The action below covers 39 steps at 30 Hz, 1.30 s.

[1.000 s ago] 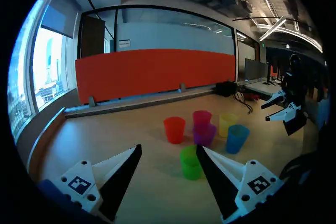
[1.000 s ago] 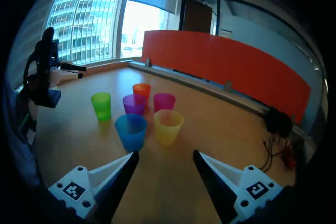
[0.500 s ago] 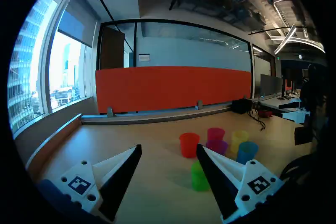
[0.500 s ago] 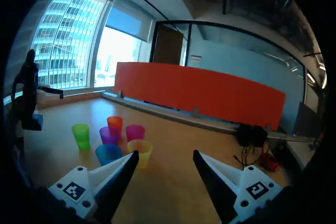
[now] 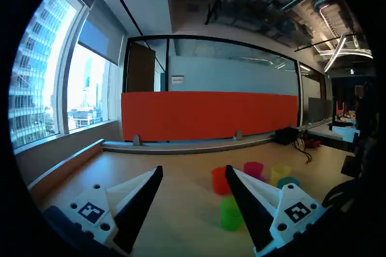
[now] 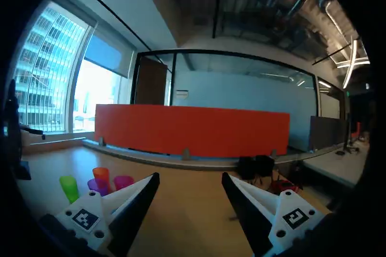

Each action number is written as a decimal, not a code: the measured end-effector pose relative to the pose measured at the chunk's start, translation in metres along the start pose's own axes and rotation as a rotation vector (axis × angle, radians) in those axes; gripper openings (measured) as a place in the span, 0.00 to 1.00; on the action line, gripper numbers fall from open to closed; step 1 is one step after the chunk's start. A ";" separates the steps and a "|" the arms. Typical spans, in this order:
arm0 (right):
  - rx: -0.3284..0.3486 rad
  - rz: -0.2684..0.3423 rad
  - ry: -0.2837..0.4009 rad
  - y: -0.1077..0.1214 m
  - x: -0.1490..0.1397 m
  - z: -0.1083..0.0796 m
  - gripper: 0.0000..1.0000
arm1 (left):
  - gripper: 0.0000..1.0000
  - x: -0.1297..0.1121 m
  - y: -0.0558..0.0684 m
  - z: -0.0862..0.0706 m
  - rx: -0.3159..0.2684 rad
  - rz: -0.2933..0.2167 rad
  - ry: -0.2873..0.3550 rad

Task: Pour water

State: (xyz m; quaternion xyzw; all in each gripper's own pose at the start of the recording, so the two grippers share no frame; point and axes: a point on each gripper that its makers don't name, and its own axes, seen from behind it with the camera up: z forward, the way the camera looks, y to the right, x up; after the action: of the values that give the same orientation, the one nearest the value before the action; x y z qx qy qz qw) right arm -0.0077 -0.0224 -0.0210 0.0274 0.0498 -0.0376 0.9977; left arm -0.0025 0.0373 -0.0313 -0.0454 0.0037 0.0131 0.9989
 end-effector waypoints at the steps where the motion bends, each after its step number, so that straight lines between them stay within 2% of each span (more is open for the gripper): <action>1: -0.013 0.001 0.006 0.002 0.000 -0.001 1.00 | 0.96 0.001 -0.001 0.000 0.006 0.001 0.005; 6: -0.074 0.008 0.023 0.014 -0.001 -0.005 1.00 | 0.96 0.002 -0.004 0.000 0.032 0.017 0.021; 11: -0.103 0.037 0.021 0.020 -0.006 -0.008 1.00 | 0.96 0.001 -0.007 0.002 0.057 0.042 0.029; 18: -0.082 0.068 0.017 0.015 -0.013 -0.013 1.00 | 0.96 -0.013 -0.009 0.005 0.096 0.063 0.033; 24: -0.075 0.093 0.037 0.010 -0.008 -0.016 1.00 | 0.96 -0.020 -0.009 0.007 0.117 0.080 0.047; 33: -0.066 0.118 0.032 0.001 -0.008 -0.014 0.99 | 0.96 -0.030 -0.010 0.013 0.128 0.048 0.069; 39: -0.056 0.119 0.033 -0.006 -0.006 -0.015 0.99 | 0.96 -0.043 -0.015 0.015 0.128 0.021 0.068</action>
State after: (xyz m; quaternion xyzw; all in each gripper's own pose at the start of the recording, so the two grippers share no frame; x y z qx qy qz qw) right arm -0.0161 -0.0267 -0.0359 0.0028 0.0653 0.0235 0.9976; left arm -0.0454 0.0229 -0.0146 0.0182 0.0389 0.0218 0.9988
